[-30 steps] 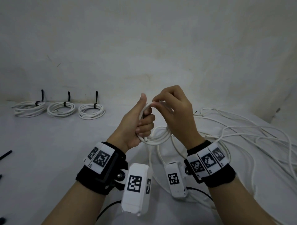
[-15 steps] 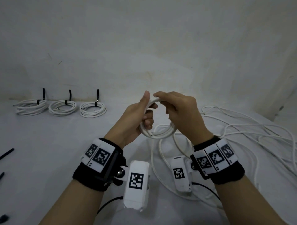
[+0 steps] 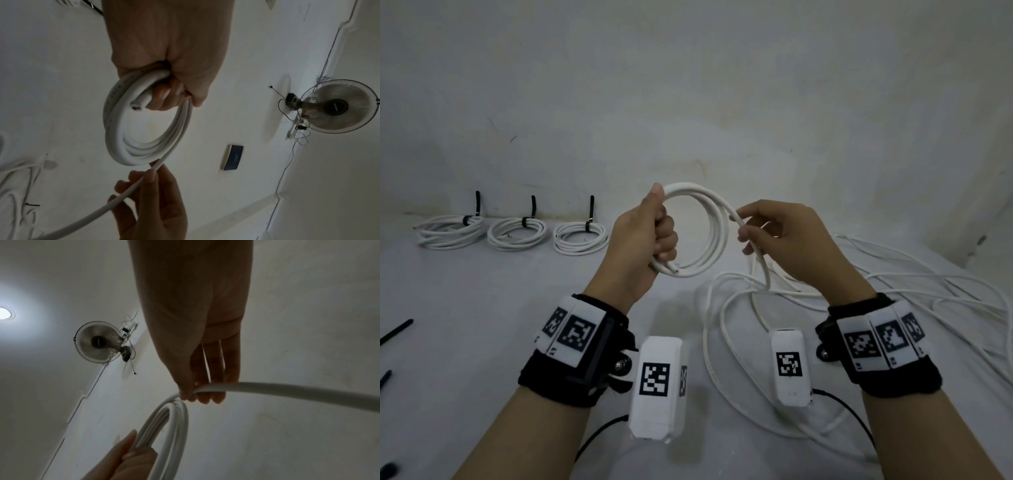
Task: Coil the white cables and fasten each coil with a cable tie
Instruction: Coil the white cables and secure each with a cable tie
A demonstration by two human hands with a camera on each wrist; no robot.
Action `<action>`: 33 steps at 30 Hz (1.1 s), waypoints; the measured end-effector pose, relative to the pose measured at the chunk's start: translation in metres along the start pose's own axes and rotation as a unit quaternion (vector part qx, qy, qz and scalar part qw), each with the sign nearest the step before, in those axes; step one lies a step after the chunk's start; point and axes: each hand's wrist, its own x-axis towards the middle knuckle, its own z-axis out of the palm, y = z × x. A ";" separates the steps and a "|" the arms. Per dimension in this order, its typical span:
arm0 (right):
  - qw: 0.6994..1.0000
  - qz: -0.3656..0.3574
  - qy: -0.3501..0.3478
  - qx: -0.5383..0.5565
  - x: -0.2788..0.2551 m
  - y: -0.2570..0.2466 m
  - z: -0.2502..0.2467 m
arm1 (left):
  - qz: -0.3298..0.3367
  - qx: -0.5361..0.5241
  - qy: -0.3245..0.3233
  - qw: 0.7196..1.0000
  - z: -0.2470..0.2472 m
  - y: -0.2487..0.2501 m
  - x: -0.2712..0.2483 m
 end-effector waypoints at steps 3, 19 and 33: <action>0.999 0.010 0.002 0.035 0.000 -0.001 0.005 | 0.000 -0.045 0.003 0.999 -0.003 0.000 0.002; 0.999 0.042 -0.012 -0.023 -0.008 0.013 -0.025 | -0.014 -0.197 0.037 0.980 -0.027 0.009 0.012; 0.976 -0.046 -0.193 -0.091 -0.013 -0.049 0.004 | 0.103 -0.012 0.040 0.994 0.005 0.002 0.000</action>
